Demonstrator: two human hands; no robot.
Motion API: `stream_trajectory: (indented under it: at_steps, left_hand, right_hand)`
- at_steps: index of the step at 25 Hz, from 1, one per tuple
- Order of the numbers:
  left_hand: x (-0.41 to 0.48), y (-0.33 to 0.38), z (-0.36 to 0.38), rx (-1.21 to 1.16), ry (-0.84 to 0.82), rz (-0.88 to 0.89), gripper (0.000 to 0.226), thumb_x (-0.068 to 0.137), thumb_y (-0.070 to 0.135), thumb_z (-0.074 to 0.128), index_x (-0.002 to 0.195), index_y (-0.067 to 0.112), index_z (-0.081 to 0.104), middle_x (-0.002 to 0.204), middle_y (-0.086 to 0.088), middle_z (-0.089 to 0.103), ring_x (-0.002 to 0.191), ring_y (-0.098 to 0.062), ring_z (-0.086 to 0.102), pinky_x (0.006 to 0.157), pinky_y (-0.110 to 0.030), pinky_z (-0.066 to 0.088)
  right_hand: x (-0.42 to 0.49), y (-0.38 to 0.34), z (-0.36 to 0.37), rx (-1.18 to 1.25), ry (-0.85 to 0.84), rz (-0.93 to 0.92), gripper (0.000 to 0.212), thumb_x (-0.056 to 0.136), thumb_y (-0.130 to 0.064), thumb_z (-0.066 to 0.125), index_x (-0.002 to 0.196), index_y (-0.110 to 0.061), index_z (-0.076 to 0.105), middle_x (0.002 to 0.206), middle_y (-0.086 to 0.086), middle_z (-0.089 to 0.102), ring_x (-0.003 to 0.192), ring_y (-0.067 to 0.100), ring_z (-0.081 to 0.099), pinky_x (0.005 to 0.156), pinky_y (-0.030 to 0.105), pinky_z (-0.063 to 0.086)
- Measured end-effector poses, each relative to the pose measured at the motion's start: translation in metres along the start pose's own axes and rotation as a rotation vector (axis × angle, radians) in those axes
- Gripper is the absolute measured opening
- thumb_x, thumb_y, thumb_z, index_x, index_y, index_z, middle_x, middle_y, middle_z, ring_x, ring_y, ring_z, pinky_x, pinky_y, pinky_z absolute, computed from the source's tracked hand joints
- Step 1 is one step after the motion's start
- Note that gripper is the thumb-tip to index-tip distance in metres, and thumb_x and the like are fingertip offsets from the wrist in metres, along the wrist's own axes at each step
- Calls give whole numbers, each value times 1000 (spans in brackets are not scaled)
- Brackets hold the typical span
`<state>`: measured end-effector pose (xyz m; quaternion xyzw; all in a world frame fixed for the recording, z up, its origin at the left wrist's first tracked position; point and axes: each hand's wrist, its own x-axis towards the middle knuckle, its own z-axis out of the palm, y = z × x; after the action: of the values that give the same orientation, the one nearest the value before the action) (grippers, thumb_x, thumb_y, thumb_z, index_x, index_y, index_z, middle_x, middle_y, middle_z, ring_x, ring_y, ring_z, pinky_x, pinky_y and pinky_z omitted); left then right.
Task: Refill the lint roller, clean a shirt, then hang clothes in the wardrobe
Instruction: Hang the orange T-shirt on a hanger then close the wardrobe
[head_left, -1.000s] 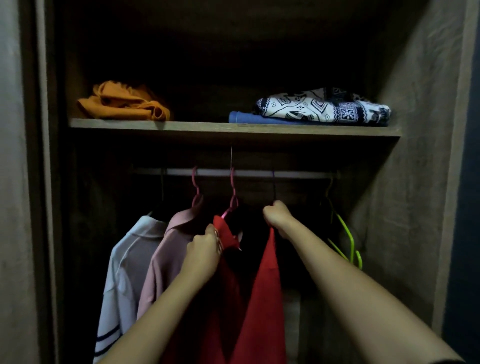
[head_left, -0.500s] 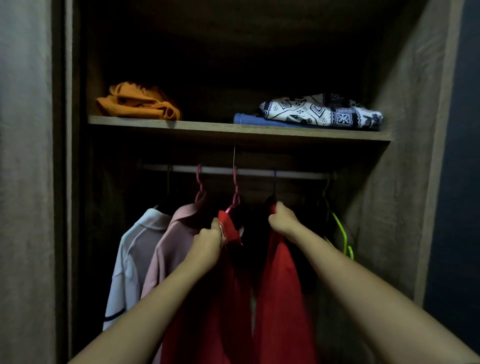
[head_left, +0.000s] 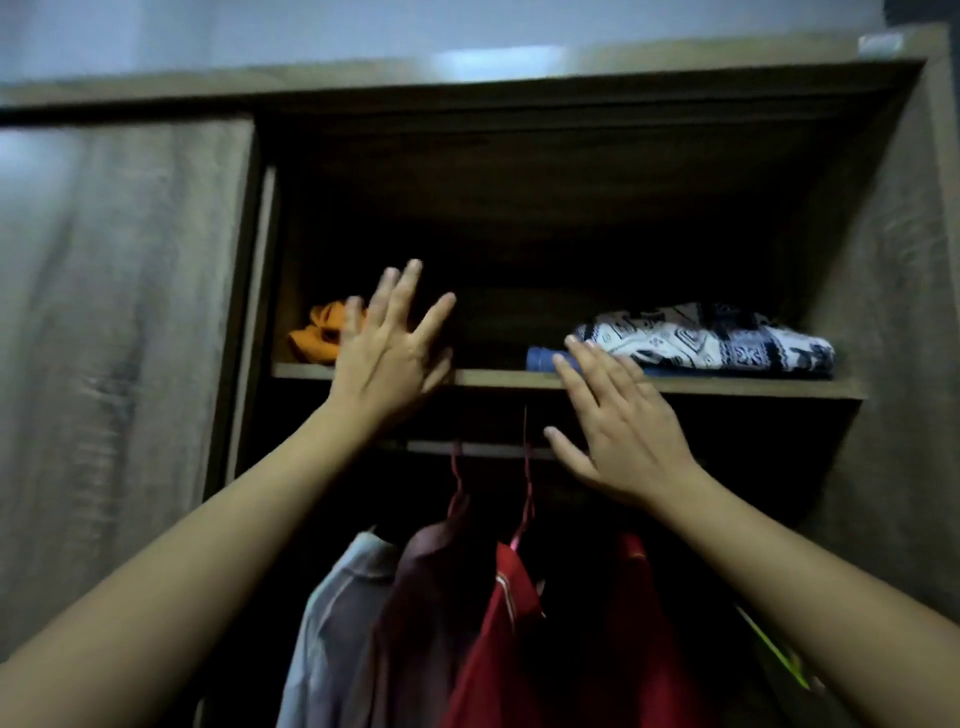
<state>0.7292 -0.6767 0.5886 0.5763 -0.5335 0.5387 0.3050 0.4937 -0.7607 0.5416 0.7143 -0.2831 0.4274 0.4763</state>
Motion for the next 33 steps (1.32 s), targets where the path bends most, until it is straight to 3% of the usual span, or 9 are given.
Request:
stream_trajectory:
  at_steps: [2, 4, 9, 12, 15, 19, 23, 30, 33]
  left_hand:
    - [13, -21, 10, 1, -406, -269, 66, 84, 71, 34, 143, 46, 20, 158, -11, -7, 143, -42, 0, 106, -69, 10]
    - [15, -30, 15, -151, -613, -376, 74, 77, 82, 19, 140, 44, 28, 157, -11, 12, 141, -41, 17, 108, -67, 14]
    - [0, -6, -10, -46, -437, -35, 88, 64, 90, 12, 137, 43, 25, 145, -3, 39, 127, -35, 40, 102, -59, 29]
    - [8, -5, -21, 73, -359, 71, 88, 61, 92, 27, 138, 58, 0, 158, -3, -2, 142, -39, 7, 100, -76, 8]
    - [41, -33, -14, -400, -500, -159, 105, 53, 89, 52, 135, 63, -8, 155, -1, -28, 142, -42, -12, 103, -74, 0]
    - [64, -40, 14, -561, -774, -414, 117, 58, 74, 66, 147, 42, -2, 157, -14, 10, 139, -40, 23, 113, -53, 22]
    - [67, -27, 17, -281, -655, -392, 91, 58, 79, 62, 128, 20, 50, 130, -12, 53, 114, -31, 51, 98, -46, 42]
    - [53, -32, 9, -543, -639, -240, 51, 62, 56, 68, 103, 34, 48, 114, -9, 57, 101, -26, 55, 92, -44, 48]
    - [40, -23, -16, -506, -434, -180, 55, 60, 57, 68, 103, 40, 38, 105, -5, 58, 95, -28, 59, 86, -47, 51]
  right_hand:
    - [19, 6, 8, -13, -126, 13, 79, 83, -61, 31, 136, -4, 43, 143, 20, 42, 132, 31, 42, 108, 39, 19]
    - [25, 7, 14, -33, -235, 31, 87, 86, -69, 16, 136, -4, 42, 143, 21, 43, 131, 33, 44, 106, 39, 19]
    - [23, 7, 19, -53, -243, 42, 93, 79, -76, 22, 137, -6, 43, 143, 23, 41, 132, 33, 42, 107, 39, 16]
    - [24, 8, 20, -51, -222, 26, 97, 73, -77, 31, 137, -6, 43, 143, 23, 42, 132, 33, 42, 107, 38, 16]
    - [25, 8, 19, -40, -247, 39, 99, 71, -80, 32, 136, -6, 44, 142, 22, 43, 130, 33, 44, 106, 38, 16]
    - [23, 6, 20, -22, -250, 54, 99, 70, -80, 33, 137, -7, 42, 142, 21, 43, 130, 33, 44, 106, 38, 16]
    - [22, 6, 22, -20, -227, 57, 100, 69, -80, 33, 136, -7, 43, 141, 21, 44, 130, 33, 45, 106, 39, 17]
    - [24, 6, 17, 36, -288, 42, 102, 70, -84, 27, 139, -10, 40, 146, 18, 39, 133, 31, 41, 109, 36, 11]
    - [26, 10, 9, 141, -303, 24, 114, 61, -92, 14, 149, -20, 7, 158, 4, 3, 146, 20, 6, 113, 30, -10]
